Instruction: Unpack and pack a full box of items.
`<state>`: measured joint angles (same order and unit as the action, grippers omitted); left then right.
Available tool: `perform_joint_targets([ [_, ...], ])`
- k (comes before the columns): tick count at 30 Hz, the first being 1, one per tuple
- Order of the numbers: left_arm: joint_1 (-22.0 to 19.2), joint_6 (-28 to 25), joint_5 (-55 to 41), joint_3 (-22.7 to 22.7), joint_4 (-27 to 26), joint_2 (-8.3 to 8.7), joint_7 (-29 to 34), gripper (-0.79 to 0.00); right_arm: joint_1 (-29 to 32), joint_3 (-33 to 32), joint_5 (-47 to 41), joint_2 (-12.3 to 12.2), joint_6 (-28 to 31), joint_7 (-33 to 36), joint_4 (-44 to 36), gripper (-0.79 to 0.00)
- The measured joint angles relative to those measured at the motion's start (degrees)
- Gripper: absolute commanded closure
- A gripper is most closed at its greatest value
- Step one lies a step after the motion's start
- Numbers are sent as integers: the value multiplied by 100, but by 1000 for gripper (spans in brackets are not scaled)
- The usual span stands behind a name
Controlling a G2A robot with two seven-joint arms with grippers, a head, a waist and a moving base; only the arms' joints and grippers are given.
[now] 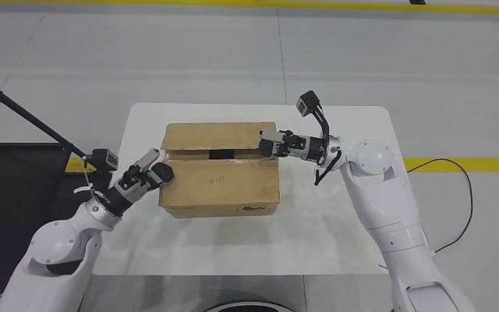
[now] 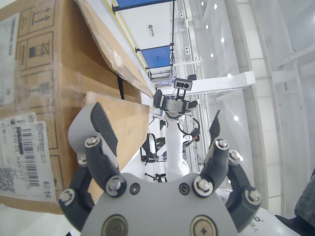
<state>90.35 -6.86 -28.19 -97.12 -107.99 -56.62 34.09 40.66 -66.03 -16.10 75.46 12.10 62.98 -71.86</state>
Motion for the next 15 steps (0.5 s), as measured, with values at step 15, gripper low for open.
perform_joint_targets([
  [15, 35, -238, -153, -285, -75, -53, -306, -785, 253, 99, 111, -66, -143, -60, -292, -785],
])
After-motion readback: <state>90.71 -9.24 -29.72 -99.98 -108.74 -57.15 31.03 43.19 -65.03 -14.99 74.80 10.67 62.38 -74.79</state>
